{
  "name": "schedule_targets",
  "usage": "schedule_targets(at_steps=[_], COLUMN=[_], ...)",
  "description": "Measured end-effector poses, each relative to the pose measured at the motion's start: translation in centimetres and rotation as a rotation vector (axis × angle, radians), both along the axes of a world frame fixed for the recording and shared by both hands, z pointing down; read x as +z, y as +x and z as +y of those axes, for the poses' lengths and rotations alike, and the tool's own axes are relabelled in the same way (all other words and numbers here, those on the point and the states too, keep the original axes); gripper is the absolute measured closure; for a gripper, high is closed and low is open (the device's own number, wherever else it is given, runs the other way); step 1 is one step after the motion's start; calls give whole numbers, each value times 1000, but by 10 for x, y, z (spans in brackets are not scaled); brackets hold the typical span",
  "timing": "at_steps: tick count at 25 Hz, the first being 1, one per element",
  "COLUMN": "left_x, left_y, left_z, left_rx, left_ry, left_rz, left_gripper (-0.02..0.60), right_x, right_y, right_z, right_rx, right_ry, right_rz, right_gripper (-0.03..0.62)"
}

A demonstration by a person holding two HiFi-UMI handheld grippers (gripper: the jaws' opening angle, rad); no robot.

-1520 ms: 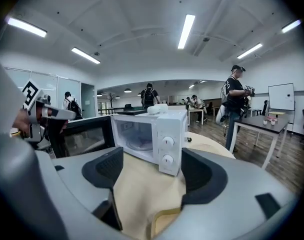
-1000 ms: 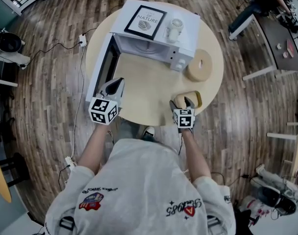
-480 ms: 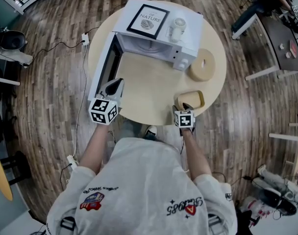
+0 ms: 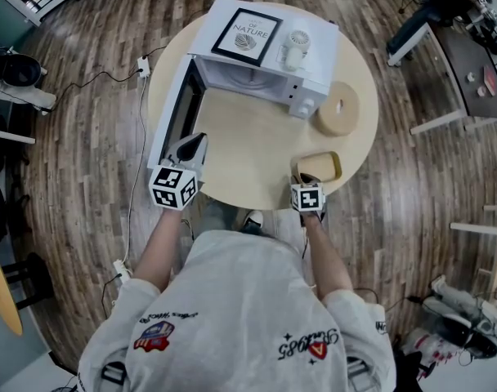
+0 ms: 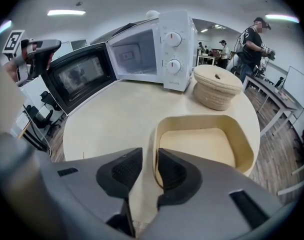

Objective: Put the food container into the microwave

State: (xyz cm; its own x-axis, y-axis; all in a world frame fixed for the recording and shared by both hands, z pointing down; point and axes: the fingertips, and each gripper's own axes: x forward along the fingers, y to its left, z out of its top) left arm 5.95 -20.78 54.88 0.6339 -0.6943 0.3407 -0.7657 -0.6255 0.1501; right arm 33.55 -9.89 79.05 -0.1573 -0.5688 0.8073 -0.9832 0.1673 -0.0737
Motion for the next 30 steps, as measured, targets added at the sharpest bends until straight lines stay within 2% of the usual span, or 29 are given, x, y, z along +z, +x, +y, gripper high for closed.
schedule_targets(at_steps=[3, 9, 21, 30], left_x=[-1, -4, -8, -16], left_y=[-1, -1, 11, 23], left_z=[2, 6, 7, 9], left_rx=[-2, -1, 24, 44], left_ry=[-1, 0, 6, 22], left_rz=[-1, 5, 17, 29], left_gripper=[577, 577, 577, 577], right_x=[-2, -10, -47, -104], right_y=[1, 5, 21, 36], right_z=[-1, 2, 13, 2], right_rx=[0, 25, 10, 73], right_ry=[-2, 17, 62, 223], right_rz=[11, 7, 33, -13], right_gripper=[556, 560, 572, 572])
